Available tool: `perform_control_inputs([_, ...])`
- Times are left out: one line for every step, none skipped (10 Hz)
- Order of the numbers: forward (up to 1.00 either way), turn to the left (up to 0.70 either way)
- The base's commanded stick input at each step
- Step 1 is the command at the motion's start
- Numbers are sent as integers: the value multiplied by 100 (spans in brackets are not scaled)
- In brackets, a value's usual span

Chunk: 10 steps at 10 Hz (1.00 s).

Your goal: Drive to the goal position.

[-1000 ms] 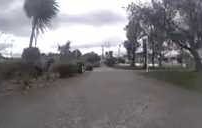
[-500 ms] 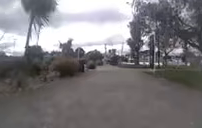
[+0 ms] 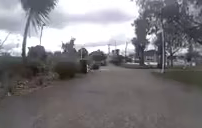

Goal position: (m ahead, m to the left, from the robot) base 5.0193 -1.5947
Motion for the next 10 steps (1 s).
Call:
perform_control_inputs([100,0])
perform_control_inputs([100,0])
perform_control_inputs([100,0])
perform_control_inputs([100,0])
perform_control_inputs([100,-5])
perform_control_inputs([100,-13])
perform_control_inputs([100,-21])
perform_control_inputs([100,-27])
perform_control_inputs([100,-27])
perform_control_inputs([100,-27])
